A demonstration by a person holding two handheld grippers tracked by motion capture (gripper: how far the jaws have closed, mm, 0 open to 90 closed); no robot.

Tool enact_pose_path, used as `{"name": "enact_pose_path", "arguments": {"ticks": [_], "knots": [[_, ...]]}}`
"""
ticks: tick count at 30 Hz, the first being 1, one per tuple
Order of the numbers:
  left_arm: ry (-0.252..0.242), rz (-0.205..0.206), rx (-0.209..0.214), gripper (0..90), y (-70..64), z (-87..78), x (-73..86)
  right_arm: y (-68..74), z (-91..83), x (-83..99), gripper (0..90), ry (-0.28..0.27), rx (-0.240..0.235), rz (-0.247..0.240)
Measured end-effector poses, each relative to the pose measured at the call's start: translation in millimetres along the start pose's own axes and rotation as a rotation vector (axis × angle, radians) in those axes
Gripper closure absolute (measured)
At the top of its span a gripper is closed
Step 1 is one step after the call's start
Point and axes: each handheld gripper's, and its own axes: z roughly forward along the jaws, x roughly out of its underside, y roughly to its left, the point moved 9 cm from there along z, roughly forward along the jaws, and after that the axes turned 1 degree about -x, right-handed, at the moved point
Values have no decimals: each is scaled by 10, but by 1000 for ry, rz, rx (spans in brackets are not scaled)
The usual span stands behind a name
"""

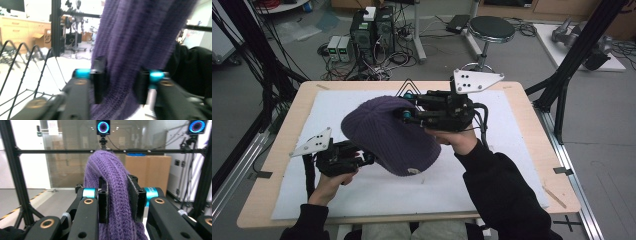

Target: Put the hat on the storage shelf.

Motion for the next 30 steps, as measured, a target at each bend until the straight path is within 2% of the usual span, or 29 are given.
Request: {"name": "enact_pose_path", "arguments": {"ticks": [3,4,5,6,8,9,11,17,20,22,25,28,30], "knots": [[4,-12,-8,818,25,-13,3,-70,-79,41,735,1,32,10],[12,-26,-50,823,83,-36,5,-122,-129,65,735,3,58,11],[12,-26,-50,826,83,-36,5,-122,-129,65,735,3,58,11],[8,-25,-89,826,135,-67,-2,-192,-202,92,737,7,95,16],[1,-30,-100,827,156,-87,-14,-260,-283,111,741,8,131,27],[-5,-36,-107,827,181,-114,-27,-260,-283,111,741,8,131,27],[-35,-72,-112,829,243,-188,-68,-366,-398,132,751,0,185,33],[-11,-87,-136,830,271,-162,-39,-504,-494,222,756,11,252,51],[-16,-88,-137,830,296,-140,-63,-535,-518,206,757,5,274,48],[-15,-87,-143,830,317,-130,-78,-554,-537,181,757,4,298,29],[-16,-85,-140,830,399,-67,-187,-595,-577,113,757,-2,338,14],[-16,-55,-157,830,418,1,-303,-651,-627,30,756,-13,368,3],[4,-37,-171,830,424,48,-362,-695,-668,-23,754,-26,387,2]]}}
